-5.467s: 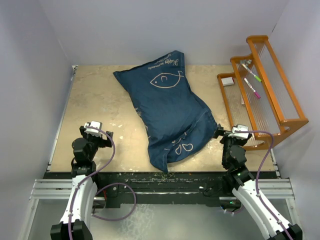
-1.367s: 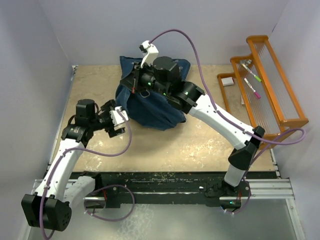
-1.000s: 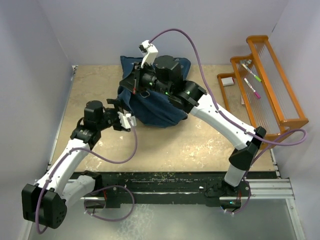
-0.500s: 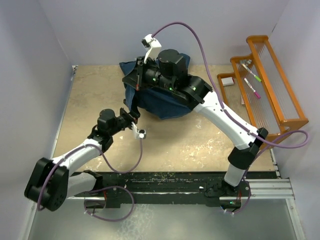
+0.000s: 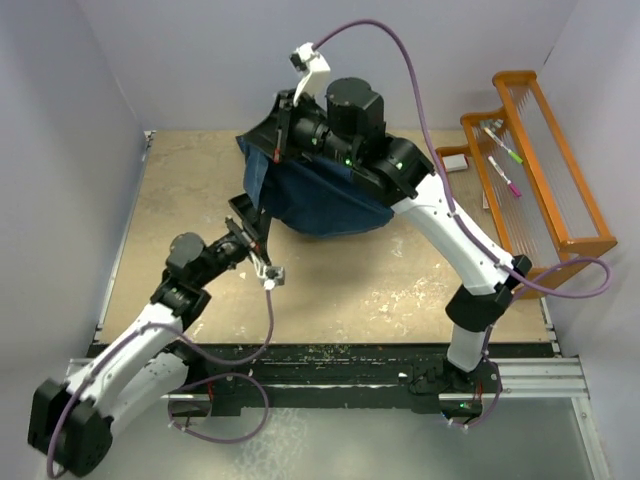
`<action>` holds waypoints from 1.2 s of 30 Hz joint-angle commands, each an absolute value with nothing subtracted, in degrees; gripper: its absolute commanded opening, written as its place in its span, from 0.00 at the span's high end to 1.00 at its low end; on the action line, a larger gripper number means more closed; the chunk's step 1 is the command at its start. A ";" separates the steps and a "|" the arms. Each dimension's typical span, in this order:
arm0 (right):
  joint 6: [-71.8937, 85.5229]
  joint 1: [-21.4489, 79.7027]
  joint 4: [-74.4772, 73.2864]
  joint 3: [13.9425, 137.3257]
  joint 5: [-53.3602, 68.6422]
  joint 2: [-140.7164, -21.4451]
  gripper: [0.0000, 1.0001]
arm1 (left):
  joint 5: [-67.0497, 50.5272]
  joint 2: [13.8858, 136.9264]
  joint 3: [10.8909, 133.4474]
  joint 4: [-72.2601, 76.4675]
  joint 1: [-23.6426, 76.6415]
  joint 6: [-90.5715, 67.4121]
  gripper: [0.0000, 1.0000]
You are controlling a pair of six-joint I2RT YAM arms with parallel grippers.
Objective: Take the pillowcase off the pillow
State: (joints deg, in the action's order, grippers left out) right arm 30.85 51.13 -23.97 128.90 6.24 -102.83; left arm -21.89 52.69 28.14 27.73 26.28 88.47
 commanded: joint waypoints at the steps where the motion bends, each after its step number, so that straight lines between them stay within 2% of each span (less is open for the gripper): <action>1: 30.70 50.98 -21.44 140.71 9.83 -106.10 1.00 | -35.31 37.75 27.67 15.43 27.07 89.59 0.01; 5: 31.96 51.05 -20.30 144.36 10.36 -108.59 1.00 | -38.85 30.07 23.94 8.91 27.07 94.16 0.01; 12: 33.56 52.23 -16.66 142.50 11.87 -108.61 1.00 | -36.04 35.75 27.81 7.86 27.16 96.07 0.01; 18: 33.26 53.17 -16.37 142.62 11.90 -108.21 1.00 | -26.20 43.74 36.79 -17.55 27.51 104.84 0.01; 23: 31.46 53.17 -17.92 142.03 10.39 -106.81 1.00 | -16.87 45.57 38.96 -28.58 27.51 108.11 0.01; 33: 30.70 53.35 -18.89 141.90 9.95 -106.28 1.00 | -5.83 49.98 37.24 -27.87 27.51 107.74 0.01; 36: 30.77 53.35 -18.56 141.61 10.12 -105.72 1.00 | -4.71 52.05 34.86 -20.06 27.51 106.99 0.01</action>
State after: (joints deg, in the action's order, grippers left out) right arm 31.33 53.04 -26.30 140.11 9.72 -111.33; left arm -10.28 49.67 37.45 -25.41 27.68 107.74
